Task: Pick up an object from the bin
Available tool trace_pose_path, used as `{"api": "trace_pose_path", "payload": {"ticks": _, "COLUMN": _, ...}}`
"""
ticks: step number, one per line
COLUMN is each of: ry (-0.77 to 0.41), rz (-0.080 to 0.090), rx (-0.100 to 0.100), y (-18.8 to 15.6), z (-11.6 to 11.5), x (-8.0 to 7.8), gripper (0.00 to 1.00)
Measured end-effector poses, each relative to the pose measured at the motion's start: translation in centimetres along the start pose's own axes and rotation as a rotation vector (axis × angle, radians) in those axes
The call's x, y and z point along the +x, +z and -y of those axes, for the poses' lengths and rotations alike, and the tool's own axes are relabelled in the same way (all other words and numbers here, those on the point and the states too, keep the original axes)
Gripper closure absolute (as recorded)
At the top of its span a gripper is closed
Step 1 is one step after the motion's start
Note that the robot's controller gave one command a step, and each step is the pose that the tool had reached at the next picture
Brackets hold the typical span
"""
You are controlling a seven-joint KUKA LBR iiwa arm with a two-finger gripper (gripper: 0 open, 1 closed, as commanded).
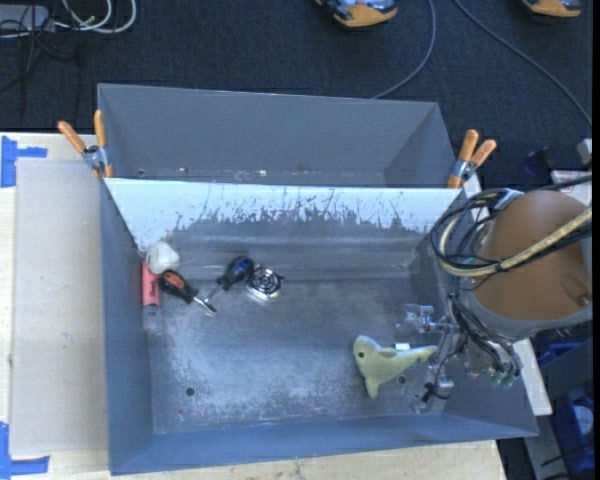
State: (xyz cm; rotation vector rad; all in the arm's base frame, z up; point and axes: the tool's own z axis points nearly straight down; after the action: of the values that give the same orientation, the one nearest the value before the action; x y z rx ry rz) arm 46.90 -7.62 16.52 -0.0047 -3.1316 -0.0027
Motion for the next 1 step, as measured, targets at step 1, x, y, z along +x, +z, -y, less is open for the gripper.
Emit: {"api": "trace_pose_path", "payload": {"ticks": 1, "ry": -0.003, "rz": 0.008, "rx": 0.001, "y": -0.42, "z": -0.02, "x": -0.16, "gripper": 0.0}}
